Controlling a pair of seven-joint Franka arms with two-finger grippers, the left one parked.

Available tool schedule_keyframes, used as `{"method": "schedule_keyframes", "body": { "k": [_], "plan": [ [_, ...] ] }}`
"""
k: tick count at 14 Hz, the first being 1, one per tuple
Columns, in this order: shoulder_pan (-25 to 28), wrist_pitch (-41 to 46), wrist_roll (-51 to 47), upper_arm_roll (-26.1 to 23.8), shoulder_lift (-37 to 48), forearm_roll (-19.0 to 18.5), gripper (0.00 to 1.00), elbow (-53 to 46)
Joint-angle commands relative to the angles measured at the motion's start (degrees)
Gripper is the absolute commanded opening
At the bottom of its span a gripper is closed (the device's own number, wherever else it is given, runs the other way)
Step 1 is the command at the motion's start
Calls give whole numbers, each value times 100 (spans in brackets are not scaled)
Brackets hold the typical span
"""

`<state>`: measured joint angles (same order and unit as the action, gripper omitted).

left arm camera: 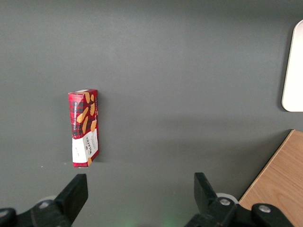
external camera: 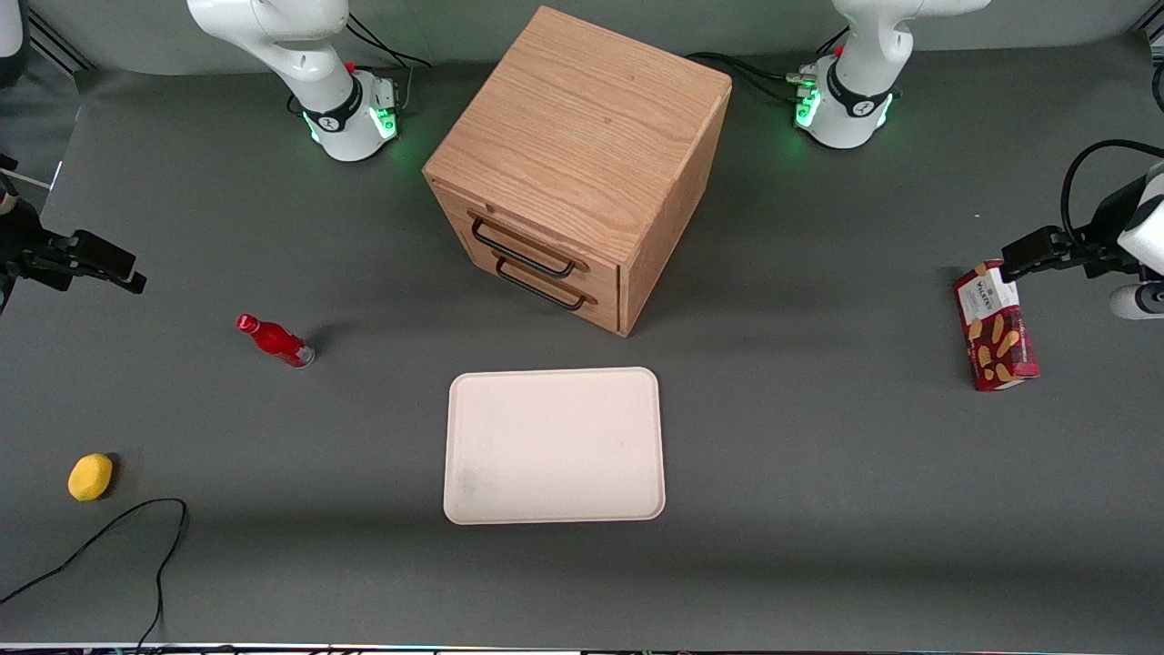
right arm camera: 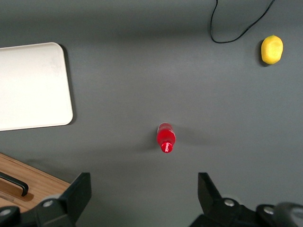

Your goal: Open upper drawer

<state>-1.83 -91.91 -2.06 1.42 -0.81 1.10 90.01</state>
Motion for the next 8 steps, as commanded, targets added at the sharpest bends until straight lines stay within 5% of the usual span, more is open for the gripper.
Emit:
{"method": "schedule_keyframes", "body": {
  "k": [1, 8],
  "plan": [
    [25, 59, -110, -1, 55, 48, 100, -10],
    [34, 24, -119, -19, 20, 65, 100, -27]
  ]
}}
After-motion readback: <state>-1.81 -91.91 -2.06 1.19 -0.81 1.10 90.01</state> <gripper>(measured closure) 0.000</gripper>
